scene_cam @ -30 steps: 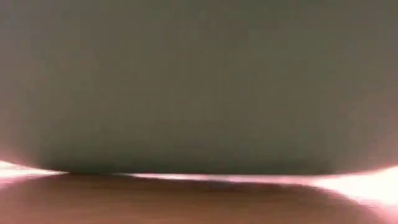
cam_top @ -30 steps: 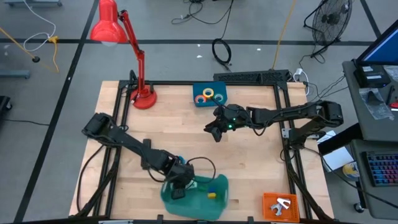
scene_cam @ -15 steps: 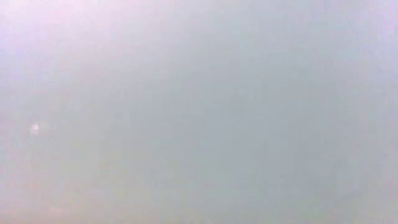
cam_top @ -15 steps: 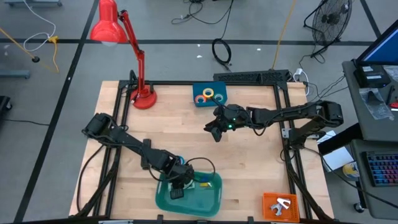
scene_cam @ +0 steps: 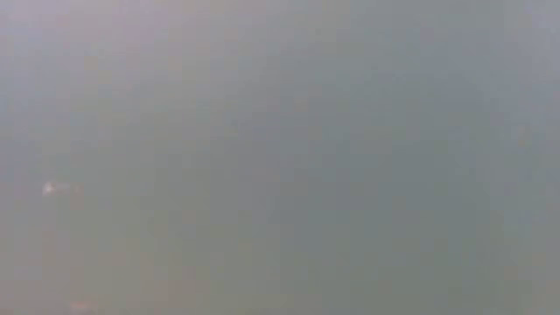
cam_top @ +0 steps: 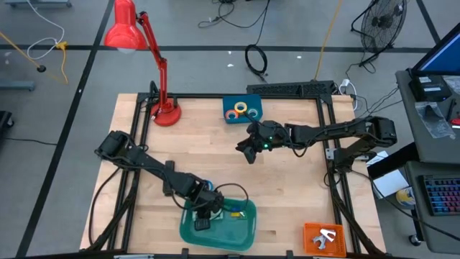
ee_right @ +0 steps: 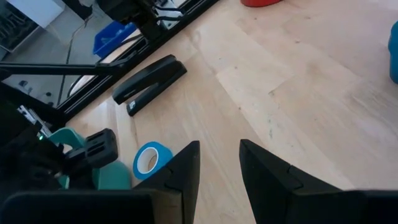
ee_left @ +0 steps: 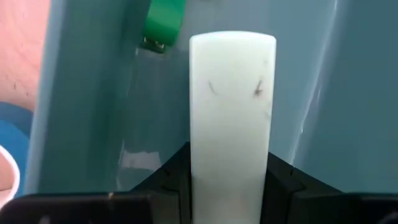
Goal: Pick and place Stapler, Stapler remover, tape
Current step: Put the light green stapler into the green bin, then put the black stapler into the green bin
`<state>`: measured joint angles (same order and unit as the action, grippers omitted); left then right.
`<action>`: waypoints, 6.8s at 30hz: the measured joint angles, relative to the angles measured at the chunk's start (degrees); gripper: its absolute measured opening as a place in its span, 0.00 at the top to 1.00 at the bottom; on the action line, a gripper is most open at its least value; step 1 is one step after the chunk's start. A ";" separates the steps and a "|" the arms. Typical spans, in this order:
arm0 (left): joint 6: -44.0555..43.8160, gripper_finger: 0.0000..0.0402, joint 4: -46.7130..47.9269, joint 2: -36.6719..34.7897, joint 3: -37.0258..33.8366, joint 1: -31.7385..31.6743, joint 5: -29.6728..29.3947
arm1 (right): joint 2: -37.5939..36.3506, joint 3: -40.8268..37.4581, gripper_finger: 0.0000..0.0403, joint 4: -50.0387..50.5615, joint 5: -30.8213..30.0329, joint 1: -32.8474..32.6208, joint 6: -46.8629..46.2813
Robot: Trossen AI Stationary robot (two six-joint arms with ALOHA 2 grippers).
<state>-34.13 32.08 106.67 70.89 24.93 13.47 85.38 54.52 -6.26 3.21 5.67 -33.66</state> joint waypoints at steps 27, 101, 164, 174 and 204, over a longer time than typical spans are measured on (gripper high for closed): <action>2.14 0.67 4.07 -1.49 10.28 -0.29 -4.70 | 0.00 0.00 0.73 -2.49 -0.19 0.33 -0.15; -59.81 0.49 16.87 -33.94 -35.08 -12.46 -3.98 | 0.00 0.00 0.73 -2.39 30.06 4.52 4.37; 22.83 0.66 28.60 7.63 29.63 2.80 -5.92 | 0.00 0.02 0.73 -2.19 6.23 6.12 -3.84; 18.70 0.66 20.48 7.48 29.62 2.19 0.29 | 0.00 0.02 0.73 -2.54 1.30 7.43 -3.82; 0.46 0.66 14.70 14.25 29.62 2.58 -3.68 | 0.00 0.02 0.73 -2.51 7.57 7.34 -3.85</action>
<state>-33.67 46.77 120.92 100.51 27.51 9.80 85.38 54.54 -8.78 10.78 13.02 -37.51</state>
